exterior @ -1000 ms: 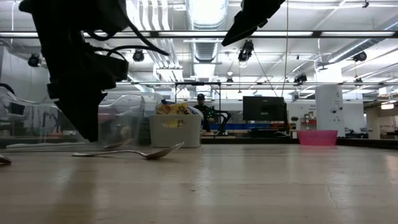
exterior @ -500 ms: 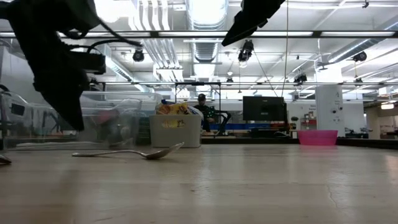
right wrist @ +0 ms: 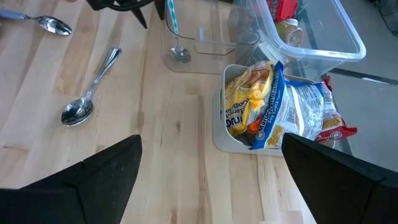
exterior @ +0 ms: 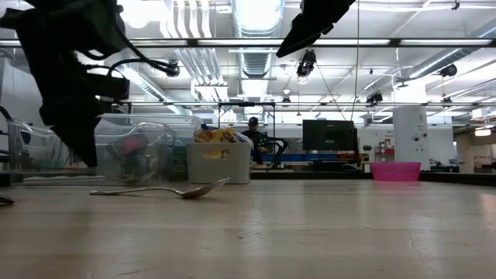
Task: Pick & Place Food Item
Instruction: Adjust the transparent bin, then put the silver spoon into the transparent bin
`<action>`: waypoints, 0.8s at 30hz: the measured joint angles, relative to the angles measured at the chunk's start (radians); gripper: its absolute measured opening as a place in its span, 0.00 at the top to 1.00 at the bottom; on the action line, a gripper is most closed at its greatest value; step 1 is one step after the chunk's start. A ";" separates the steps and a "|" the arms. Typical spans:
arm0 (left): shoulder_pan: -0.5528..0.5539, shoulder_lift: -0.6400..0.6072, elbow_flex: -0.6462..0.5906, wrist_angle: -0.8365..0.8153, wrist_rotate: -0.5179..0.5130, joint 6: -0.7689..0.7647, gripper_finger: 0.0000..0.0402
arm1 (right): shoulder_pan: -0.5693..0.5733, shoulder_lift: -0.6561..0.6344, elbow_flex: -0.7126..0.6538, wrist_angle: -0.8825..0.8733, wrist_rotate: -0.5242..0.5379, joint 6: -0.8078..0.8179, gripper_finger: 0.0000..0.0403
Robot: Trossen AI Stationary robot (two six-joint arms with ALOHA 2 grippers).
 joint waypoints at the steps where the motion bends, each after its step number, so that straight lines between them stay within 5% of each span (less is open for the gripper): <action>1: 0.003 0.000 0.007 0.000 0.003 -0.002 0.55 | 0.000 0.000 0.000 0.000 0.000 0.000 0.05; 9: -0.065 0.000 0.133 0.026 0.017 -0.004 0.55 | 0.000 0.000 0.000 0.000 0.000 0.000 0.05; 14: -0.138 0.013 0.226 0.038 -0.073 -0.004 0.55 | 0.000 0.000 0.000 0.000 0.000 0.000 0.05; 24: -0.191 0.262 0.344 0.115 -0.157 0.108 0.55 | 0.000 0.000 0.000 0.000 0.000 0.000 0.05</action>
